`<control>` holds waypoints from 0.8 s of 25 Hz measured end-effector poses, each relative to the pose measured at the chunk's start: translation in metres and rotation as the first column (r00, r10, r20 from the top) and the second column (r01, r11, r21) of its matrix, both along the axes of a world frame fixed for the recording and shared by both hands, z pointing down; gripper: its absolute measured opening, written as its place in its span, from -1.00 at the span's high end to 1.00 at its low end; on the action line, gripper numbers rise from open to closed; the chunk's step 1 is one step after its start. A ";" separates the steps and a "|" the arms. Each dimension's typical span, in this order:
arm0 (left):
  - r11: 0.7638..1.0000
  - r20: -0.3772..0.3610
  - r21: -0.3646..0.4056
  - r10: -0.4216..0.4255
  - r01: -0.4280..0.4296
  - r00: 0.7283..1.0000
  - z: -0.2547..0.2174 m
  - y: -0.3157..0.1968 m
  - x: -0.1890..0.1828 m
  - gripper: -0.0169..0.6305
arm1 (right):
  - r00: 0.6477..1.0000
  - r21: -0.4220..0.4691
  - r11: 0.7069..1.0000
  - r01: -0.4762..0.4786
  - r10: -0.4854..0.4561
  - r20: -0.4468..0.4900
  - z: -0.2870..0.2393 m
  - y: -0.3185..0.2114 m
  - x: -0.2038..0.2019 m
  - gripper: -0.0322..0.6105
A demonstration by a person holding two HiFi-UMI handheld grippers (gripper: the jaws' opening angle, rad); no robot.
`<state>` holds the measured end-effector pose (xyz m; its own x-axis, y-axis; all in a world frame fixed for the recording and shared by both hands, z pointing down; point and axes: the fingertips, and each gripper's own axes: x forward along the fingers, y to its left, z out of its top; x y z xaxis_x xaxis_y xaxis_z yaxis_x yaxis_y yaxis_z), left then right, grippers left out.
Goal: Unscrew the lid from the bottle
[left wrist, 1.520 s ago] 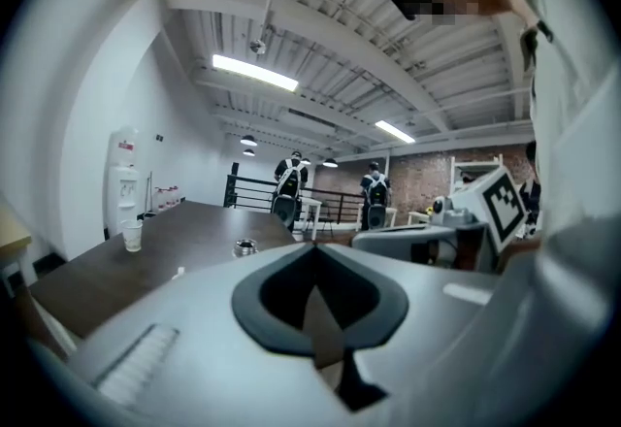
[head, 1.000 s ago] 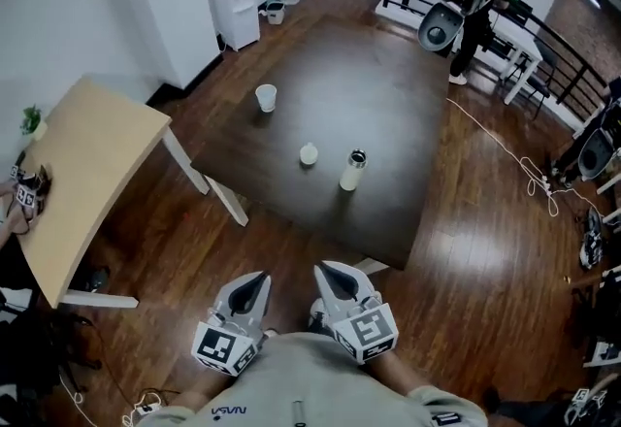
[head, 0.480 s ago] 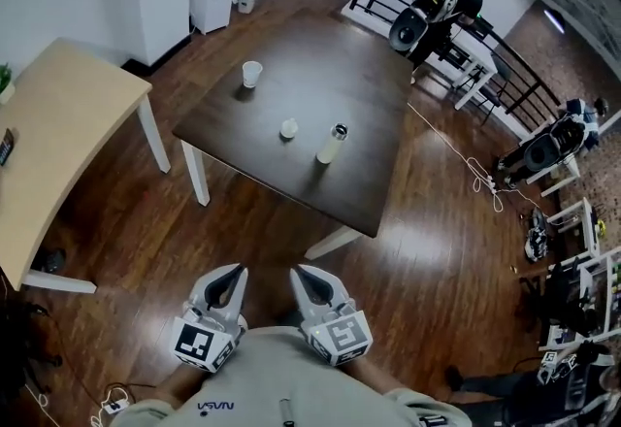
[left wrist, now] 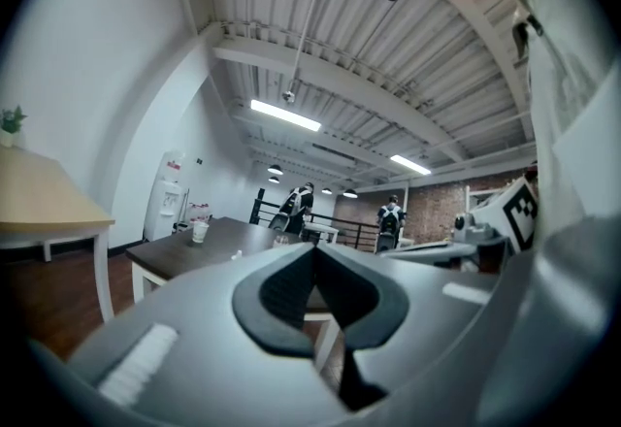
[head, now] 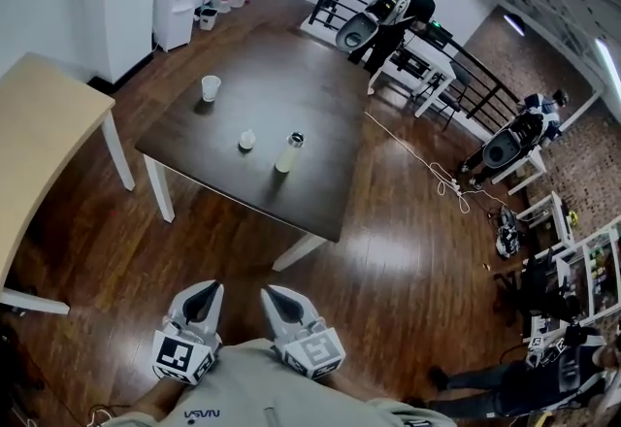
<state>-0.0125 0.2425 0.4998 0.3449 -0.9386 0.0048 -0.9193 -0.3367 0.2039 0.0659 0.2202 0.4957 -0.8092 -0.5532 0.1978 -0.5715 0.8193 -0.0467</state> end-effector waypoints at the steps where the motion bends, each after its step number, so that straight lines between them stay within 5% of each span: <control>1: 1.000 0.011 0.005 0.015 -0.015 1.000 -0.001 0.000 0.004 0.94 | 1.000 0.013 1.000 0.005 -0.005 0.007 -0.001 0.001 0.000 0.90; 11: 0.998 0.053 0.015 0.063 -0.064 0.997 -0.001 -0.007 0.021 0.94 | 0.999 0.029 0.999 -0.024 0.023 0.033 -0.003 -0.005 0.015 0.90; 17: 0.999 0.012 0.014 0.049 -0.049 0.999 -0.009 -0.009 0.024 0.94 | 1.000 0.019 1.000 -0.016 0.015 0.022 -0.001 -0.009 0.018 0.90; 20: 0.998 0.056 0.014 0.060 -0.061 0.997 -0.002 -0.011 0.019 0.94 | 1.000 0.016 1.000 -0.016 0.016 0.013 -0.001 -0.012 0.015 0.90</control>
<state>0.0066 0.2315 0.4982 0.4003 -0.9163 0.0109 -0.9070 -0.3944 0.1478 0.0805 0.2082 0.4951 -0.8024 -0.5694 0.1784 -0.5842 0.8106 -0.0406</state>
